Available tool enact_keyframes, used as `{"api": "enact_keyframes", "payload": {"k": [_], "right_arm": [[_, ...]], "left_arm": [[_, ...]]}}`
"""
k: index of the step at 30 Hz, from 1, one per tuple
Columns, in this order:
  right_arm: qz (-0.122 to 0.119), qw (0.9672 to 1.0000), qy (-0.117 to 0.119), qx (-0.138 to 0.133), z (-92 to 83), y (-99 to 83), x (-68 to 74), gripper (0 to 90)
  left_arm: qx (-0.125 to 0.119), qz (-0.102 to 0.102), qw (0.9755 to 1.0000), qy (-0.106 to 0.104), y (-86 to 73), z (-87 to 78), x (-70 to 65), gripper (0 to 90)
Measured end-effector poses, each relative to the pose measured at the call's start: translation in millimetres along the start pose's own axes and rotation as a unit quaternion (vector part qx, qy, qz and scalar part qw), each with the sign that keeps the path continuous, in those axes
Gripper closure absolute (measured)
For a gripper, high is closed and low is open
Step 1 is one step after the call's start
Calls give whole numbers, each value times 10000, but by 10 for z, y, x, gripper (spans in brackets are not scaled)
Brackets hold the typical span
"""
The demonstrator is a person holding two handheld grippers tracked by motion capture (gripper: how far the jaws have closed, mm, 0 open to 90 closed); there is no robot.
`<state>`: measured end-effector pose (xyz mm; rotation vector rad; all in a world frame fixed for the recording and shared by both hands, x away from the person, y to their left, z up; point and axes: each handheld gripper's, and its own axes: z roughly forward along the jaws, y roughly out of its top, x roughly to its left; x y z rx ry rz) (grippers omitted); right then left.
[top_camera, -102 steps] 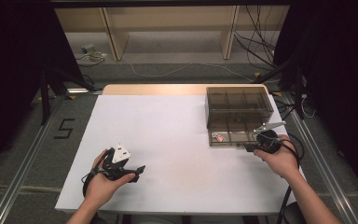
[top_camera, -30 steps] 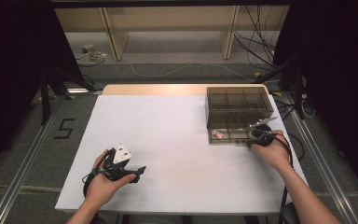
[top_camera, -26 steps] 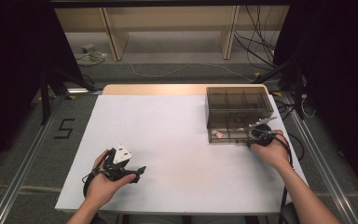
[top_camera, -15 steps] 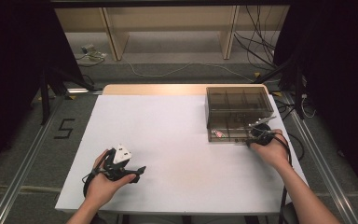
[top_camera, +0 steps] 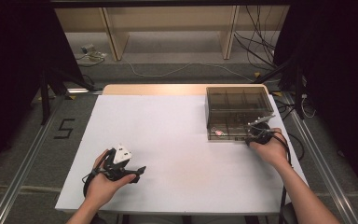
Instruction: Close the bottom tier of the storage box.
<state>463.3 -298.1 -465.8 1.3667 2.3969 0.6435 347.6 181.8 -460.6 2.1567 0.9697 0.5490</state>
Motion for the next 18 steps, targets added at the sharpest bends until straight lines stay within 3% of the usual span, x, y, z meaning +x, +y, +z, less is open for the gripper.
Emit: {"api": "enact_keyframes", "payload": {"k": [18], "right_arm": [[21,10000,-47,-25,28,36,-16,900]], "left_arm": [[-9,-14,10000,-11,-2,5,1,218]]}}
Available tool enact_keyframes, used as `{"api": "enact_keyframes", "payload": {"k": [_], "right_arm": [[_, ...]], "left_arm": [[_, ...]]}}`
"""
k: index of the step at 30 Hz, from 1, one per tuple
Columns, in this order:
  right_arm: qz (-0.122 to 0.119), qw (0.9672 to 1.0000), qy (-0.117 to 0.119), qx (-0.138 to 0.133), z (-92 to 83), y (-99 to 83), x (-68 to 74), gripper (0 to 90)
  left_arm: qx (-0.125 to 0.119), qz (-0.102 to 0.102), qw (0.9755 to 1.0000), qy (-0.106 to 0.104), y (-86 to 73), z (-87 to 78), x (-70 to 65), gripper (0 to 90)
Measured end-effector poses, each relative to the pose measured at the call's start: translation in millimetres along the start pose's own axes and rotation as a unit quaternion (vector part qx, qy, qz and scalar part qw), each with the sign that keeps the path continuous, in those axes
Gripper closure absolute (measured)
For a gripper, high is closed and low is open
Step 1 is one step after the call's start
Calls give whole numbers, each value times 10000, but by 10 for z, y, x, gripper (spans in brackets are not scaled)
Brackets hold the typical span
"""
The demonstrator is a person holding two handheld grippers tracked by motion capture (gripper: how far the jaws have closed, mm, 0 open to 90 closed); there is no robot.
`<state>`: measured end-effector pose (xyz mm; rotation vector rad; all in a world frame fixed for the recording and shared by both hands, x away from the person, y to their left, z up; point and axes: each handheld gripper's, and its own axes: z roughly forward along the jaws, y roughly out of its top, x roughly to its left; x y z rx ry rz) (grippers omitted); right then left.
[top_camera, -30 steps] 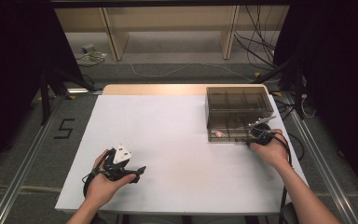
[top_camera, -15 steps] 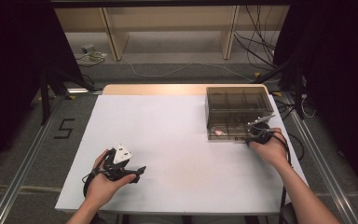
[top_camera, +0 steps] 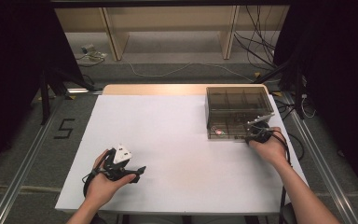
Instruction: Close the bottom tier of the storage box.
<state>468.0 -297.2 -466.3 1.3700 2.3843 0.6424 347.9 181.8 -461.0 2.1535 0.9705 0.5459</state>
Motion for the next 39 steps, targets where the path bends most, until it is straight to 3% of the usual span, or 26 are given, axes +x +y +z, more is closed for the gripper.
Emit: {"api": "enact_keyframes", "payload": {"k": [39], "right_arm": [[86,9999,-51,-60,31,59,-40,900]], "left_arm": [[4,-8,10000,6,-2,0,3,218]]}}
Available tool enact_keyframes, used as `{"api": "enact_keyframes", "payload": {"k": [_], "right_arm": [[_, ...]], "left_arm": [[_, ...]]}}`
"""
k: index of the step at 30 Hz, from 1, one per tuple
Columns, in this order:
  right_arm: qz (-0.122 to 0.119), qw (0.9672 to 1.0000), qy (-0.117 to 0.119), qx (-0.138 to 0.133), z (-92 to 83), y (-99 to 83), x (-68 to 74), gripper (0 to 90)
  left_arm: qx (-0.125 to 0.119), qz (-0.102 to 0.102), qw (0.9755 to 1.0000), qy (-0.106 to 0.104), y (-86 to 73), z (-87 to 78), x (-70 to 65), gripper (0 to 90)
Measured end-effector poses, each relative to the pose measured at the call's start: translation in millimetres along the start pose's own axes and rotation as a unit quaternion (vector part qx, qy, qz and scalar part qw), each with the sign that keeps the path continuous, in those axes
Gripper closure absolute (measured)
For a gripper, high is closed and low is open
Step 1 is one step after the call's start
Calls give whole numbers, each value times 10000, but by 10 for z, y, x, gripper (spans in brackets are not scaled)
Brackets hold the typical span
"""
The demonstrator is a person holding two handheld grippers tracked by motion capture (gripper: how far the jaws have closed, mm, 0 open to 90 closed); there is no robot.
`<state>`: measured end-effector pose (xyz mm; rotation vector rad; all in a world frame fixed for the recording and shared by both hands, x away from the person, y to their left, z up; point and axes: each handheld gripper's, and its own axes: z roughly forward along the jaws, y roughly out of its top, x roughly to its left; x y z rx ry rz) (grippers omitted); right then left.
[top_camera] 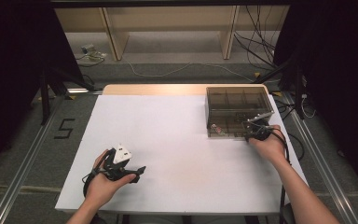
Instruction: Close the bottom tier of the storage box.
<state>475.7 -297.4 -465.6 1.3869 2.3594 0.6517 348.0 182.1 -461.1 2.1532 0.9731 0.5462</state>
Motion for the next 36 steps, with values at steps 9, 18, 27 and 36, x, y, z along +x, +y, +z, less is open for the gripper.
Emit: {"api": "enact_keyframes", "payload": {"k": [9,18,27,36], "right_arm": [[23,10000,-18,-10,10,15,-7,900],[29,10000,-10,-14,15,27,-17,900],[56,10000,-19,-24,23,38,-23,900],[57,10000,-3,-38,20,38,-30,900]], "left_arm": [[13,6,10000,-6,0,-3,1,218],[18,7,10000,1,1,-4,1,218],[8,1,10000,-4,1,-2,0,218],[-1,3,10000,-5,0,0,-1,218]]}}
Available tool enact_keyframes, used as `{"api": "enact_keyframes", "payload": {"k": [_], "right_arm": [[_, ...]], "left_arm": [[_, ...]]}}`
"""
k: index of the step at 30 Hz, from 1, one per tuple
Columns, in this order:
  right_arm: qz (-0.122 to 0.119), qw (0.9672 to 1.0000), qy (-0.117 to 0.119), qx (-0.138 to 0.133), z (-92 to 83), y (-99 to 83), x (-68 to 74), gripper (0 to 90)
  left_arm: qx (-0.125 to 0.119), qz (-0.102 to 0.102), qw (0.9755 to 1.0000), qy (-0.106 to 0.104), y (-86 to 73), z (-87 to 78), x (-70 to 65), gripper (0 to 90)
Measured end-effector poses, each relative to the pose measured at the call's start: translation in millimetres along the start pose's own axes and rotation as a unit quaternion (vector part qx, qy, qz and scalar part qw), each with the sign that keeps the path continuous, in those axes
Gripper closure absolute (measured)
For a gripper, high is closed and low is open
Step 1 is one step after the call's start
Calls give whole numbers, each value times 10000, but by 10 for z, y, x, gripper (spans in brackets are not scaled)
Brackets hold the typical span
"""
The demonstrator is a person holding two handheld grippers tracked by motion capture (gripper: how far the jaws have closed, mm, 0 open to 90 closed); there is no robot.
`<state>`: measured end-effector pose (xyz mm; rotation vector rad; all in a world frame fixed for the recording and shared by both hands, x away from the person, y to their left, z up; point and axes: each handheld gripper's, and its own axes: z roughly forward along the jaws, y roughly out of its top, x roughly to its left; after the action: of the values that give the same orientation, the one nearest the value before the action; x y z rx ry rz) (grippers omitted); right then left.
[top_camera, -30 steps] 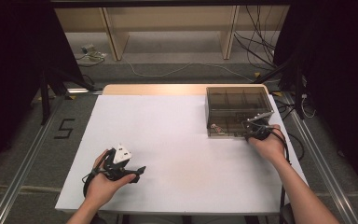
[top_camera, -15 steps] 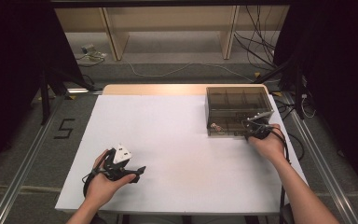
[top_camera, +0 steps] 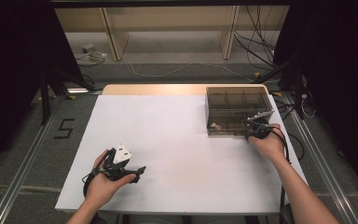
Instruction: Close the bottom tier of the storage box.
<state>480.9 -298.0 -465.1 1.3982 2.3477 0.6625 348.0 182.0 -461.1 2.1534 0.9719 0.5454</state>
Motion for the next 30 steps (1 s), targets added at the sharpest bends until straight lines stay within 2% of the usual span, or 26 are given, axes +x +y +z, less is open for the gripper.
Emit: {"api": "enact_keyframes", "payload": {"k": [30], "right_arm": [[52,10000,-47,-54,54,57,-30,900]], "left_arm": [[13,-8,10000,-8,0,8,5,218]]}}
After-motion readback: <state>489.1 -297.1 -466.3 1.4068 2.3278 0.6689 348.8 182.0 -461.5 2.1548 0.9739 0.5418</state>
